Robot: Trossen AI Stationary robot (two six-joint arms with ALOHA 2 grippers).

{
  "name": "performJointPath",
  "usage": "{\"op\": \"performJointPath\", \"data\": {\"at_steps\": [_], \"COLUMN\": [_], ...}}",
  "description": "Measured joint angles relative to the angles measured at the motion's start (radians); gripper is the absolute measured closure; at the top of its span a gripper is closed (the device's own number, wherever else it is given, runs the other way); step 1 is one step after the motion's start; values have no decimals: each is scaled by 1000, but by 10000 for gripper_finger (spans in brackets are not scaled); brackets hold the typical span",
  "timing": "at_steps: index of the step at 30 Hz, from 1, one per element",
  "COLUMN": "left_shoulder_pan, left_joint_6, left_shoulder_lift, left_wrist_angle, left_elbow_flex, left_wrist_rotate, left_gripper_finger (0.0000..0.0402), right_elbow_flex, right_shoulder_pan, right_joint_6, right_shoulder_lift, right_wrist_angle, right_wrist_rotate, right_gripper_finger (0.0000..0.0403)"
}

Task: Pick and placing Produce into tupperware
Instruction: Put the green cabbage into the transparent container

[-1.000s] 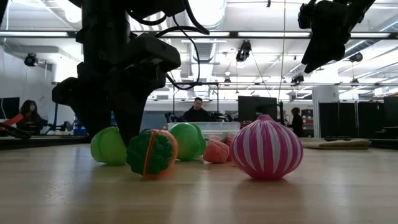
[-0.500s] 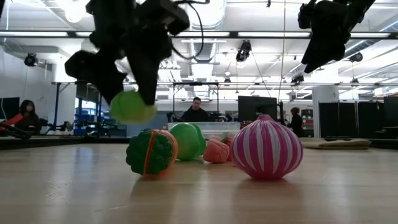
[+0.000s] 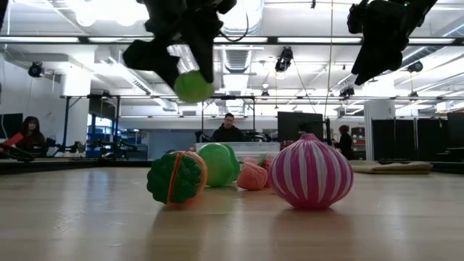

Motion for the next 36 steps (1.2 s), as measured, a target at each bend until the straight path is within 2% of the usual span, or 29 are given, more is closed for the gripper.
{"op": "performJointPath", "data": {"at_steps": [8,19,24,32,36], "left_shoulder_pan": [118,297,357,439,451], "left_joint_6": [162,376,432,462,488], "left_shoulder_lift": [-1,-1,0,96,158], "left_wrist_angle": [-2,11,80,145,149], "left_elbow_flex": [54,53,43,39,38], "left_wrist_rotate": [-36,-36,-18,73,80], "left_gripper_finger": [167,166,166,166,166], "right_elbow_flex": [0,0,0,0,0], "right_shoulder_pan": [0,0,0,-2,-2], "right_joint_6": [0,17,20,41,51], "right_shoulder_lift": [0,0,0,0,0], "right_wrist_angle": [1,2,3,3,3], "right_wrist_rotate": [0,3,8,9,10], "right_gripper_finger": [170,170,170,170,170]}}
